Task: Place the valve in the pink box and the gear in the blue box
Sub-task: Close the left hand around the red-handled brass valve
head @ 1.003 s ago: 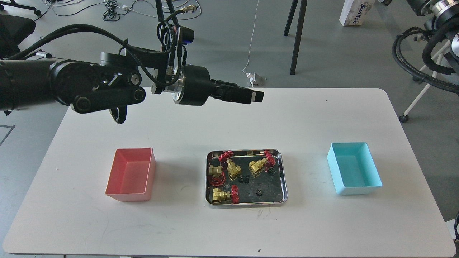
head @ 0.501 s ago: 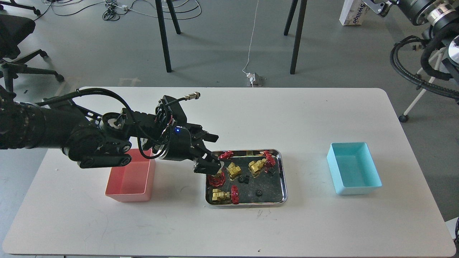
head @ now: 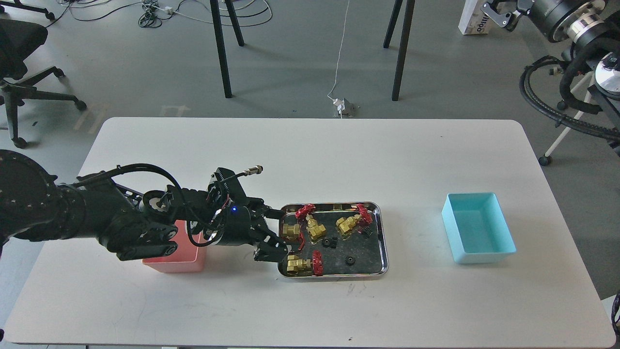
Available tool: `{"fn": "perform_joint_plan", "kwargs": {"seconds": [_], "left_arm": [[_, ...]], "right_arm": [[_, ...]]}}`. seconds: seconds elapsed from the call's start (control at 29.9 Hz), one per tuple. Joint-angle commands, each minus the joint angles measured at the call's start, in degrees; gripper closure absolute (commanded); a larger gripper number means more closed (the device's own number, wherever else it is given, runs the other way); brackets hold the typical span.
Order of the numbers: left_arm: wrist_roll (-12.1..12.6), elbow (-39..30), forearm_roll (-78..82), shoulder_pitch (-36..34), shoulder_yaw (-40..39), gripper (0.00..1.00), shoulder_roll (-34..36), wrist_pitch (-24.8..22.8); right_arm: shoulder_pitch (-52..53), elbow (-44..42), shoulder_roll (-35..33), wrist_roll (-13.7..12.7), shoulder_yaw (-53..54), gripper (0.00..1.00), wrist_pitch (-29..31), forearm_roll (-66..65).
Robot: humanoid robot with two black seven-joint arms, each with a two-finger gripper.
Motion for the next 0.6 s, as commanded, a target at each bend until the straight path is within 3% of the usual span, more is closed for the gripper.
{"fn": "perform_joint_plan", "kwargs": {"seconds": [0.0, 0.3, 0.57], "left_arm": [[0.0, 1.14, 0.22, 0.78, -0.1, 0.16, -0.13, 0.15], [0.0, 2.55, 0.22, 1.39, -0.01, 0.34, -1.54, 0.15], [0.0, 2.73, 0.22, 2.27, -0.01, 0.42, -1.63, 0.24]], "right_arm": [[-0.16, -0.01, 0.0, -0.05, -0.24, 0.0, 0.0, 0.0], [-0.78, 0.17, 0.0, -0.05, -0.24, 0.0, 0.0, 0.0], [-1.83, 0.34, 0.0, -0.14, -0.24, 0.0, 0.0, 0.09]]}}
